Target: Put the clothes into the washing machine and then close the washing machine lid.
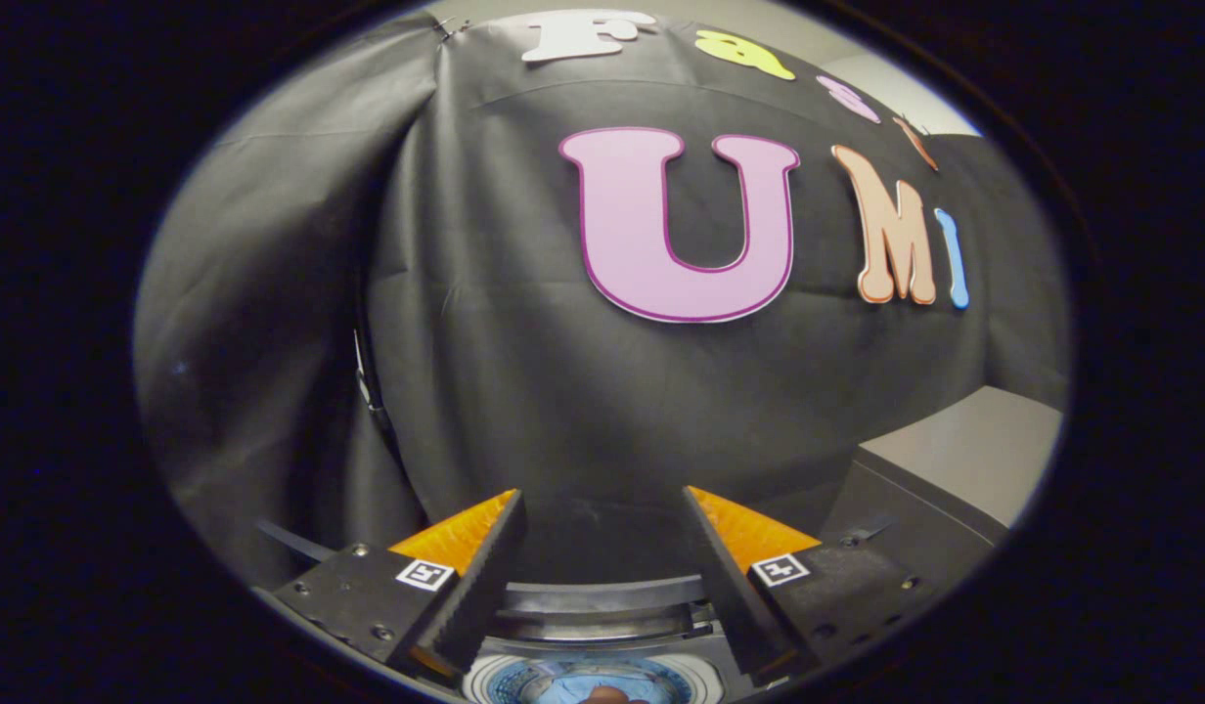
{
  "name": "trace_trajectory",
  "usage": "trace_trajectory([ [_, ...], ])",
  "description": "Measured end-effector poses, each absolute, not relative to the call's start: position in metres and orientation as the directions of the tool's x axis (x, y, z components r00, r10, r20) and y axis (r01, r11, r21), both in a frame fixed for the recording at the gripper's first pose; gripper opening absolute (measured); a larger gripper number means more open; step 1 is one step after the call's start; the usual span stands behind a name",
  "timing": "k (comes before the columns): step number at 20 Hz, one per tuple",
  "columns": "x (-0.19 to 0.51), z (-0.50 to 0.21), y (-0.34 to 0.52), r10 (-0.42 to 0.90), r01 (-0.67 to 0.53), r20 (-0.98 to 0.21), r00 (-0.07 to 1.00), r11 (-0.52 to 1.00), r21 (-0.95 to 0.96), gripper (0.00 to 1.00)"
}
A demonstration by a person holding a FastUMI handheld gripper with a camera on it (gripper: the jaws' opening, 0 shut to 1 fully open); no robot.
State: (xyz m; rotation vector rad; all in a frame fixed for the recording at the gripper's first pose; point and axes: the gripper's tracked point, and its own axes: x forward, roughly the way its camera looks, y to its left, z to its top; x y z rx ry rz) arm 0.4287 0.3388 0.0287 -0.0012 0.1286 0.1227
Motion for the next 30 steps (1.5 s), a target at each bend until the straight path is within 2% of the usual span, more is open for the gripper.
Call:
trace_trajectory([
  [19,0.385,0.020,0.329,0.111,-0.110,-0.147,0.983,0.994,0.009,0.95],
  [25,0.357,-0.028,0.334,0.129,-0.126,-0.238,0.963,0.992,0.029,0.96],
  [30,0.326,-0.066,0.328,0.084,-0.106,-0.293,0.953,0.992,-0.062,0.96],
])
